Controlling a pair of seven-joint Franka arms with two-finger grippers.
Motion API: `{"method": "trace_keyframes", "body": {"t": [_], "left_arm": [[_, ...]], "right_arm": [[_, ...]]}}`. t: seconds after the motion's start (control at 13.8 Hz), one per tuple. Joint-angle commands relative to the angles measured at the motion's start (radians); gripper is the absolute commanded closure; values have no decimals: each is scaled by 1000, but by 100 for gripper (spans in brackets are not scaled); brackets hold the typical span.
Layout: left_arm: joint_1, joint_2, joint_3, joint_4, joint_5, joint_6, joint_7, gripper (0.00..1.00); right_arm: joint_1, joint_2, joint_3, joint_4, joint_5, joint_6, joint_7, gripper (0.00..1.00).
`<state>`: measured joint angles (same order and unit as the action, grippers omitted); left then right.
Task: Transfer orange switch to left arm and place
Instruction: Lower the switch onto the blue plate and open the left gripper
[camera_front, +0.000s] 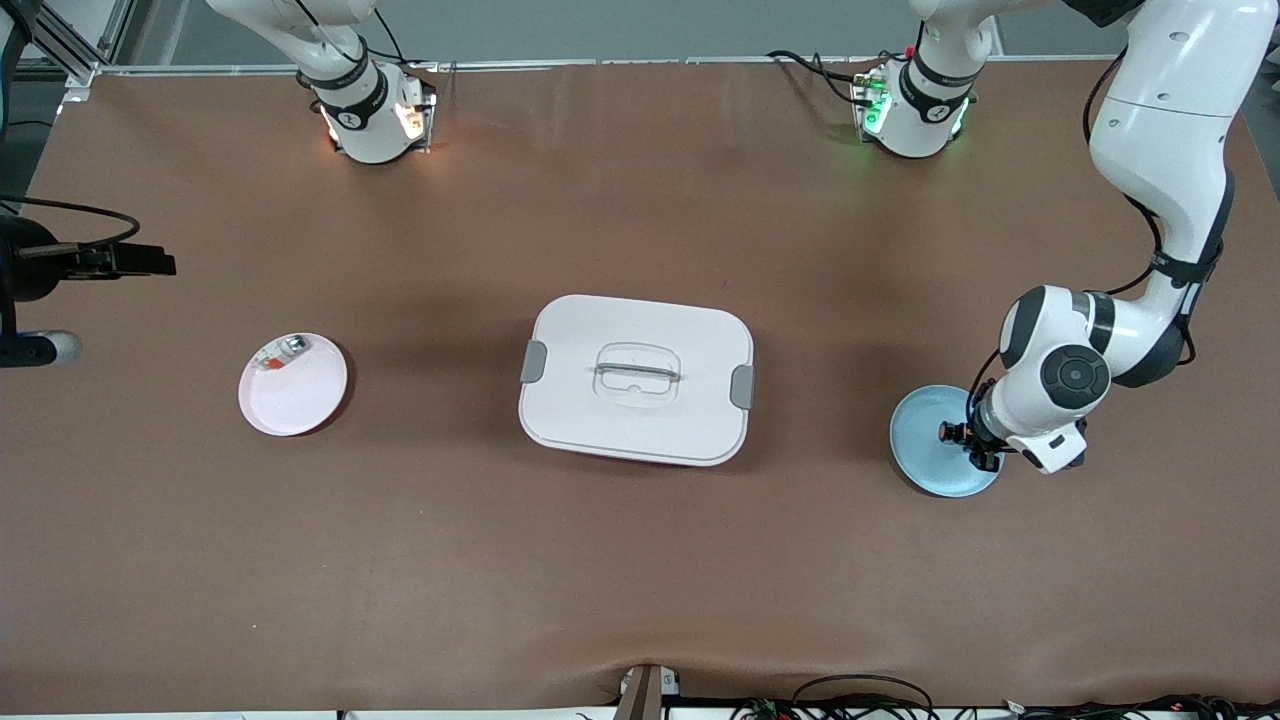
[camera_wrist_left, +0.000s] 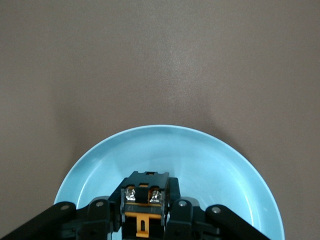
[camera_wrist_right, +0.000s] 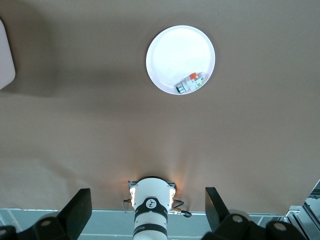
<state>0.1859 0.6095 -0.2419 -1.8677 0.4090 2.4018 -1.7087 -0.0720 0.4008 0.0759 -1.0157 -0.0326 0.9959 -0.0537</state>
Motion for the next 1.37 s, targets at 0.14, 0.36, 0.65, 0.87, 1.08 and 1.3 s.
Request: {"method": "trace_keyframes", "body": {"t": [0.14, 0.36, 0.65, 0.87, 1.08, 1.3], "left_arm": [[9, 9, -10, 7, 11, 5, 0, 72], [9, 9, -10, 8, 11, 5, 7, 0], [4, -4, -10, 13, 11, -3, 3, 0], [3, -4, -11, 30, 11, -4, -3, 0], [7, -4, -11, 36, 11, -4, -2, 0], [18, -5, -14, 44, 7, -7, 3, 0]], "right_arm": [[1, -52, 13, -46, 28, 46, 78, 0], [37, -123, 16, -142, 30, 116, 161, 0], [28, -215, 13, -292, 37, 214, 167, 0], [28, -295, 10, -409, 46, 305, 167, 0], [28, -335, 10, -466, 46, 363, 167, 0], [28, -336, 10, -465, 45, 379, 163, 0]]}}
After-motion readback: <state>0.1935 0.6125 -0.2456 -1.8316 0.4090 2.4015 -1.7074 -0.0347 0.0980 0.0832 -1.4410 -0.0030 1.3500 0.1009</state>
